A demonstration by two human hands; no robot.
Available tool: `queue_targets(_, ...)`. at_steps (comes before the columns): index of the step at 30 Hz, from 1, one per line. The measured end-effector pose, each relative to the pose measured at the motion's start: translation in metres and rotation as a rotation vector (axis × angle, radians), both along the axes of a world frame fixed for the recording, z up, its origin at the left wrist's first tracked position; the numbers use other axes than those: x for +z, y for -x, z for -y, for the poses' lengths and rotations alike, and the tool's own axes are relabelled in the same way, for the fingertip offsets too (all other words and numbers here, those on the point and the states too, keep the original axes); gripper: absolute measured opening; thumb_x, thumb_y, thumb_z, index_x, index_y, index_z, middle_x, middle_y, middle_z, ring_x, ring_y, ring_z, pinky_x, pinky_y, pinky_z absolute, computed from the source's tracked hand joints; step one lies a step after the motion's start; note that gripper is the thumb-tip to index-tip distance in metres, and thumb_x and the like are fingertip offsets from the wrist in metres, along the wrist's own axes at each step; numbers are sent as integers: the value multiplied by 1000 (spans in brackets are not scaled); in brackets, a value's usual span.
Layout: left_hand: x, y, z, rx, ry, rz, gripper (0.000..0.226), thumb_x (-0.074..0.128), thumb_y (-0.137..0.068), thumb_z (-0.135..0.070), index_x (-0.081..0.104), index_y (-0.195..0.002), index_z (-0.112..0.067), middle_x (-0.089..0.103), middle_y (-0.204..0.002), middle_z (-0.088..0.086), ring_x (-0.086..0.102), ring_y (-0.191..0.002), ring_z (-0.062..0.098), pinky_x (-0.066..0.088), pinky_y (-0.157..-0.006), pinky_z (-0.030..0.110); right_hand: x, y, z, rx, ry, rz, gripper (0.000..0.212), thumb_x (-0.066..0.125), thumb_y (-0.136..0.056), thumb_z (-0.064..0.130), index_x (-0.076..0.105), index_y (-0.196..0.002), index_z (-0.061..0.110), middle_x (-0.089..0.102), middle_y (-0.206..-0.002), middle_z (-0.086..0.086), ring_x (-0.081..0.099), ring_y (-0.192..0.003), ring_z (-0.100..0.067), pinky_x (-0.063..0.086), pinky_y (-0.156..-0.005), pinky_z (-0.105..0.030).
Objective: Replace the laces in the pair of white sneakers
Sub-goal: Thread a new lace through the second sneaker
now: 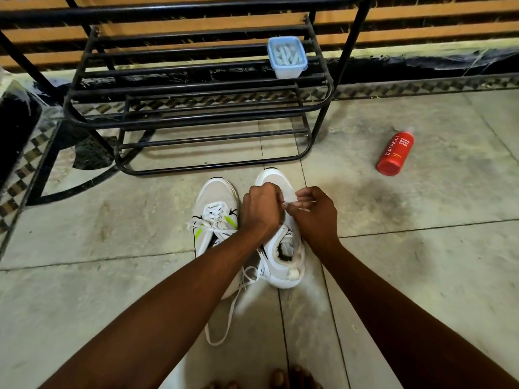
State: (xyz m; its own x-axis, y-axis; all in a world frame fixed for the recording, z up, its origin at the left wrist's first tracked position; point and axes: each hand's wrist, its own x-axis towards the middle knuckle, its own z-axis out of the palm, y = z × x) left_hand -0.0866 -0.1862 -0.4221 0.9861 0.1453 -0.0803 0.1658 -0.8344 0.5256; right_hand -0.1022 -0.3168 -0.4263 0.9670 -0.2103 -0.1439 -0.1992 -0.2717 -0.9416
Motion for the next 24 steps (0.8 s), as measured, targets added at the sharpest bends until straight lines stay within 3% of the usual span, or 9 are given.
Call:
queue_targets(2, 0, -1, 3, -5, -26, 11, 21, 67, -74, -17, 68, -83, -36, 72, -87, -6, 69, -83, 22, 57, -71, 35, 2, 0, 2, -52, -16, 1, 18, 75, -79, 34, 68, -91, 21, 71, -94, 0, 70, -85, -11, 60, -82, -36)
queue_targets(4, 2, 0, 7, -1, -55, 8, 24, 65, -80, -12, 72, -89, -33, 73, -93, -2, 69, -88, 25, 53, -72, 33, 2, -2, 6, -82, -105, -53, 11, 67, -77, 24, 69, -85, 18, 70, -91, -5, 72, -86, -20, 62, -80, -48)
queue_targets(8, 4, 0, 8, -14, -42, 4, 26, 65, -78, -13, 68, -94, -33, 73, -93, -3, 69, -93, 27, 53, -78, 35, -4, -6, 13, -10, -19, -114, 28, 65, -61, 24, 69, -89, 22, 70, -88, 0, 73, -86, -22, 60, -85, -50)
queue_targets(12, 12, -4, 4, -194, -116, -10, 38, 69, -79, -10, 59, -111, -28, 69, -104, 6, 62, -98, 35, 49, -80, 40, -4, -10, 14, 110, 106, -60, 26, 75, -72, 16, 71, -95, 27, 66, -95, 3, 66, -84, -10, 57, -86, -36)
queue_targets(15, 14, -2, 2, -165, -12, 18, 37, 66, -77, -8, 52, -105, -26, 70, -97, 2, 61, -92, 34, 48, -77, 40, -8, -11, 15, 130, 159, -7, 22, 75, -79, 9, 71, -99, 18, 63, -92, 13, 60, -79, 2, 49, -80, -18)
queue_targets(19, 9, 4, -1, -72, 98, 72, 32, 66, -69, -12, 53, -93, -29, 71, -77, -10, 68, -78, 23, 52, -71, 38, -14, -15, 14, 152, 189, 8, 24, 71, -79, 8, 70, -101, 17, 66, -95, 11, 63, -82, -3, 51, -82, -19)
queue_targets(24, 12, -3, 5, -245, -116, 77, 30, 64, -84, -8, 54, -110, -20, 68, -98, 9, 62, -89, 38, 46, -73, 40, -15, -20, 19, 185, 164, -28, 26, 77, -79, 9, 70, -102, 17, 65, -96, 13, 62, -81, -4, 46, -77, -11)
